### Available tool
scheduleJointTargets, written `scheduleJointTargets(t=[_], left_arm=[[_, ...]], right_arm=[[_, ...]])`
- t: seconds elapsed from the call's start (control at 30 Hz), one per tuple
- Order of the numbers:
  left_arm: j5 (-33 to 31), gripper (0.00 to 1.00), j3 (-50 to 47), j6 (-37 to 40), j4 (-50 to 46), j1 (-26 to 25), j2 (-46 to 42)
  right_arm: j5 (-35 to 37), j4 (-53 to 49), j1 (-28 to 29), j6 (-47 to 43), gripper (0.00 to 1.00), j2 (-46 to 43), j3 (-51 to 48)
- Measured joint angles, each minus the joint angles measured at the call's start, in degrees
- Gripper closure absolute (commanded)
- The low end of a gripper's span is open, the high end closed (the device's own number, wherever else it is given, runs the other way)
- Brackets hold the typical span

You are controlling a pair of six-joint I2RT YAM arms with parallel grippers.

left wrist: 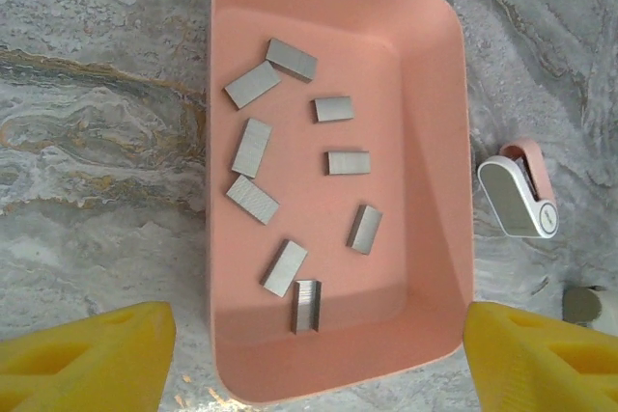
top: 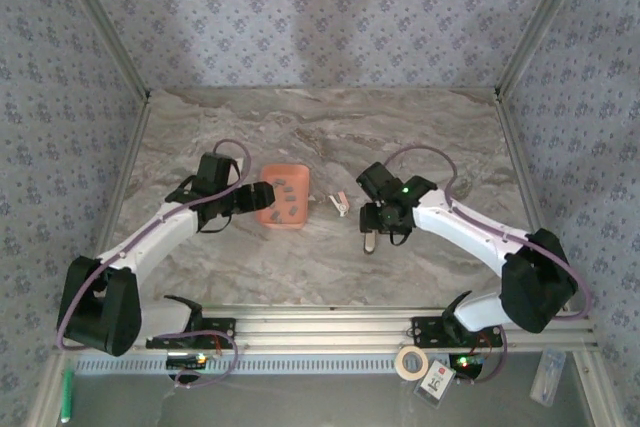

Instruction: Load the staples into the stapler

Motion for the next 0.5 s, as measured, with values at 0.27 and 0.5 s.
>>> scheduleJointTargets(t=[0.27,0.5], left_arm=[[0.24,0.22,-0.04,0.42,0.39,-0.02,0.0],[0.44,0.22,-0.04,0.42,1.09,-0.07,0.66]], right_arm=[[-0.33,0.28,1.99,0.02,0.44,3.89,-0.83],[-1.25,2.64,2.86,0.52,0.48,5.62,-3.21]])
